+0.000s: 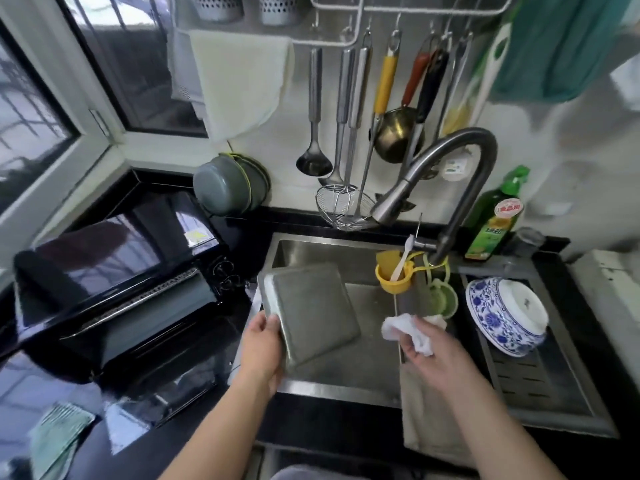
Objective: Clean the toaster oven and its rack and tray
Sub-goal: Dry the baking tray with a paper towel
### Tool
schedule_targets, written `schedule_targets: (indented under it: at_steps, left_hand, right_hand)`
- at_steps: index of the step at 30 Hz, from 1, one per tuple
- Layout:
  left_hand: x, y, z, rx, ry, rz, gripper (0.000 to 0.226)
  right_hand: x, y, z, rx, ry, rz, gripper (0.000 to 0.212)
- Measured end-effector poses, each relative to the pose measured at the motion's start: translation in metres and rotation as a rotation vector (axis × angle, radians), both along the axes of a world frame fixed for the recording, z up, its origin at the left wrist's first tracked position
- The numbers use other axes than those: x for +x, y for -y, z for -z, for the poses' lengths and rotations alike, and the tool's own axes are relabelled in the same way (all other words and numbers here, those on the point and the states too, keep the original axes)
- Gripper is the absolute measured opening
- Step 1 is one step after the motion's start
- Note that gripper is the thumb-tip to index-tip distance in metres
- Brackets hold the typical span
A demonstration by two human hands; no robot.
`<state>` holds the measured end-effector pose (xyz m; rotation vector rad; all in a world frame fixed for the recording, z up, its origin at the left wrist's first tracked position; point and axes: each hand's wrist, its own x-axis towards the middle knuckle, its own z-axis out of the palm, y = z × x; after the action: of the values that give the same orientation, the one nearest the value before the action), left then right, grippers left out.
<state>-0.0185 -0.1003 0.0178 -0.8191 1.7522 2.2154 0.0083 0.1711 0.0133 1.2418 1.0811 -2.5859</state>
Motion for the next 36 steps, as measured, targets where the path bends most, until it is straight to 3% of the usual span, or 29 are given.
schedule_targets:
  at_steps: [4,6,9,12,14,16,19,23,24,26,28,30,32,33,35,36]
  left_hand:
    - [-0.025,-0.011,-0.014,-0.268,-0.119,0.175,0.018]
    - [-0.037,-0.016,-0.017,-0.378,-0.108,0.194,0.015]
    - [-0.039,-0.014,-0.015,-0.354,-0.058,0.225,0.012]
    - [-0.031,0.000,-0.009,-0.146,-0.007,0.192,0.011]
    - [-0.023,0.011,-0.005,0.031,0.027,0.139,0.011]
    - [-0.018,0.018,-0.004,0.084,0.026,0.111,0.012]
    - [-0.020,0.023,-0.006,0.000,0.044,0.124,0.015]
    - [-0.019,0.016,-0.009,-0.066,0.027,0.191,0.016]
    - [-0.016,0.014,-0.009,-0.035,0.015,0.178,0.016]
    - [-0.009,0.011,-0.013,0.071,0.006,0.131,0.015]
    - [-0.006,0.009,-0.014,0.138,-0.032,0.113,0.015]
    - [-0.008,0.007,-0.016,0.159,-0.066,0.093,0.019]
    - [-0.011,0.004,-0.016,0.180,-0.068,0.054,0.025]
    - [-0.012,0.003,-0.017,0.191,-0.062,0.049,0.027]
    - [-0.010,-0.002,-0.018,0.212,-0.053,0.068,0.030]
    - [-0.008,-0.006,-0.019,0.227,-0.060,0.079,0.031]
  right_hand:
    - [0.013,0.004,-0.006,0.383,0.071,-0.202,0.029]
    - [0.013,0.007,-0.018,0.441,0.085,-0.247,0.028]
    - [0.009,0.009,-0.036,0.476,0.115,-0.198,0.021]
    - [0.011,0.009,-0.046,0.913,0.181,-0.322,0.017]
    - [0.013,0.006,-0.047,1.090,0.144,-0.395,0.022]
    - [0.009,0.001,-0.048,1.075,0.065,-0.376,0.029]
    - [0.004,0.000,-0.051,0.974,0.099,-0.303,0.047]
    - [-0.004,-0.004,-0.051,0.401,0.058,-0.216,0.049]
    - [-0.005,-0.005,-0.049,0.343,0.026,-0.211,0.053]
    - [-0.007,-0.003,-0.055,0.328,-0.058,-0.183,0.056]
    - [-0.008,0.000,-0.060,0.332,-0.158,-0.115,0.039]
    - [-0.012,0.003,-0.066,0.467,-0.110,-0.048,0.022]
    - [-0.018,0.003,-0.070,0.624,0.007,-0.012,0.033]
    - [-0.021,0.004,-0.073,0.631,0.011,-0.028,0.035]
    - [-0.028,0.008,-0.076,0.562,-0.050,0.026,0.014]
    - [-0.031,0.011,-0.076,0.611,-0.071,0.057,0.018]
